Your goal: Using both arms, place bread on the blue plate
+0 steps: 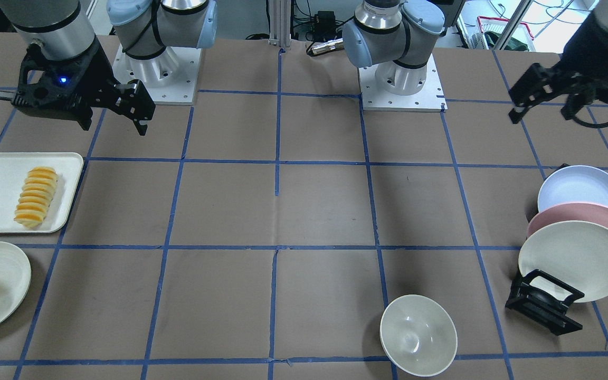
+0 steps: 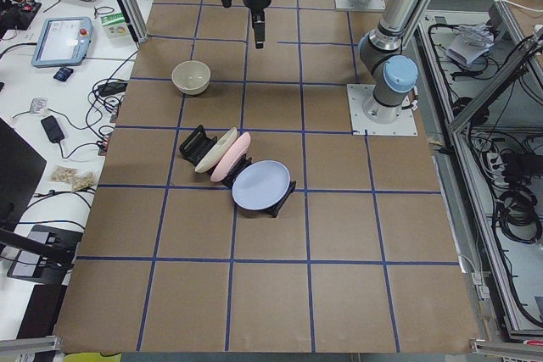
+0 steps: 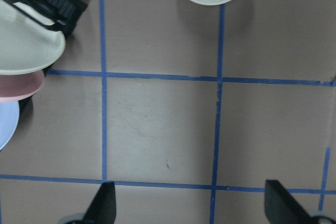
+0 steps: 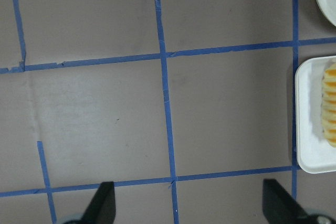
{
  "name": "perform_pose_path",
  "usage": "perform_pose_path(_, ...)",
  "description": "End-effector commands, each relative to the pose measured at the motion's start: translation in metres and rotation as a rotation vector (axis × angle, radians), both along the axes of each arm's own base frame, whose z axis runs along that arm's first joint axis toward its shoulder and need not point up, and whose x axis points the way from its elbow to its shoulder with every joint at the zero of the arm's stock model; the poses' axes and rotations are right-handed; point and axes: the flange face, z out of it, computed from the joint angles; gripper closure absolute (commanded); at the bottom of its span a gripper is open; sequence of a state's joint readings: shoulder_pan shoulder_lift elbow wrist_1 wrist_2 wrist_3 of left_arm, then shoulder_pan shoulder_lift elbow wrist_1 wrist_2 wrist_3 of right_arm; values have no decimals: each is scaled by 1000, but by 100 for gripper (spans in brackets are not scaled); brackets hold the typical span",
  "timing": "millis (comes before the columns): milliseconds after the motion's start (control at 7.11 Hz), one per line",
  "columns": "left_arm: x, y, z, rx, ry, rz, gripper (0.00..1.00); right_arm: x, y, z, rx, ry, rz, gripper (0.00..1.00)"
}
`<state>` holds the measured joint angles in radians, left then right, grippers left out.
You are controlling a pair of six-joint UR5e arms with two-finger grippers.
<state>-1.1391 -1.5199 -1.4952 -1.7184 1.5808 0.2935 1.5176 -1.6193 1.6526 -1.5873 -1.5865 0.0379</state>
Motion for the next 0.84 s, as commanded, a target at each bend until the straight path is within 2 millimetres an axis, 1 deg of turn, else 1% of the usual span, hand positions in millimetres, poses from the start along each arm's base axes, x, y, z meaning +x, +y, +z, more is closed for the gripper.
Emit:
perform_pose_path(0,137,37,-26,26,22,70,0,-79,-17,-12,32,14,-8,0)
perform_pose_path(141,200,55,-59,10,11,146,0,-133,-21,-39,83,-9,-33,0)
perform_pose_path(281,239,64,-110,7,1,205,0,-175,-19,-66,106,-22,-96,0)
perform_pose_path(422,260,64,-150,55,-132,217,0,-205,-20,-91,76,-16,-48,0)
perform_pose_path(562,269,61,-172,86,-148,234,0,-226,-16,-113,55,-10,-4,0)
perform_pose_path(703,280,53,-195,92,-148,281,0,-242,-13,-140,45,-8,-23,0)
